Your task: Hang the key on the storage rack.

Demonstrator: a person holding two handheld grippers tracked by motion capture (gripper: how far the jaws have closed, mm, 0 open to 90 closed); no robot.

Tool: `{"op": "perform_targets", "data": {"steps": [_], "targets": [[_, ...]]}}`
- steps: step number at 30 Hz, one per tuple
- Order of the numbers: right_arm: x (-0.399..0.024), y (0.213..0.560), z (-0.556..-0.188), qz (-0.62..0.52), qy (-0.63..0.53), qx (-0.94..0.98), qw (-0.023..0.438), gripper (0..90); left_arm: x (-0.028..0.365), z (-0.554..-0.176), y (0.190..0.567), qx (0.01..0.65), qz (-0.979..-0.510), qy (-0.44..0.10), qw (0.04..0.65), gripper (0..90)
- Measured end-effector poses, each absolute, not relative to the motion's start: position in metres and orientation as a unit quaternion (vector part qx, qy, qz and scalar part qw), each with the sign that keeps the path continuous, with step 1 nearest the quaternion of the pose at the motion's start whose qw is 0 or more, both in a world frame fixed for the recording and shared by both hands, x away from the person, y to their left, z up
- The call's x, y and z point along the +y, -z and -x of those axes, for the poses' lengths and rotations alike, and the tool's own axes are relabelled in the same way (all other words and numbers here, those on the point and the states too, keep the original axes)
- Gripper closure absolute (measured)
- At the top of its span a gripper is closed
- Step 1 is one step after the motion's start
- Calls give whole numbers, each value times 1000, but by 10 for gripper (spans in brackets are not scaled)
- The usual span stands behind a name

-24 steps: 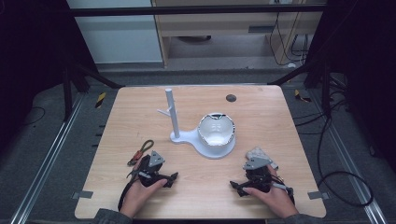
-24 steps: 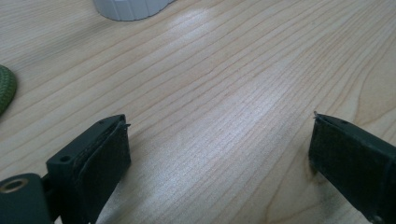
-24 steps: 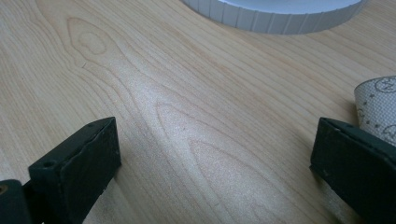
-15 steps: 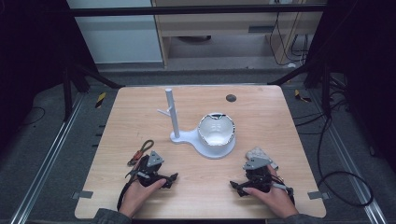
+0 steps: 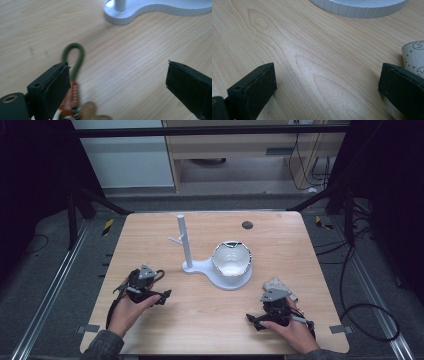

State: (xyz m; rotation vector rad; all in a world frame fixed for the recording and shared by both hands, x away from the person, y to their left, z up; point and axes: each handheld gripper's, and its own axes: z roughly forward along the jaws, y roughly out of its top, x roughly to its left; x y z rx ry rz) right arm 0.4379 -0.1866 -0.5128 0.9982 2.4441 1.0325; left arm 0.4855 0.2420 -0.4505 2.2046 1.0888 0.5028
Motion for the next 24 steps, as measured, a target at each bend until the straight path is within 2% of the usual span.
{"op": "perform_targets", "data": {"steps": [4, 6, 9, 10, 15, 24], "targets": [[-187, 513, -438, -347, -360, 852, 153, 15, 251, -493, 445, 418, -842, -197, 281, 57], [-187, 513, -438, -348, -360, 852, 153, 15, 257, -498, 443, 429, -840, -189, 274, 96], [-187, 513, -438, -348, -360, 852, 153, 15, 262, -501, 441, 437, -837, -185, 270, 106], [-187, 513, -438, -348, -360, 852, 153, 15, 266, -504, 440, 441, -837, -181, 269, 155], [-187, 513, -438, -348, -360, 852, 153, 15, 271, -510, 437, 449, -835, -183, 259, 181], [-187, 513, -438, -347, -361, 852, 153, 15, 275, -529, 441, 465, -846, -155, 210, 366]]}}
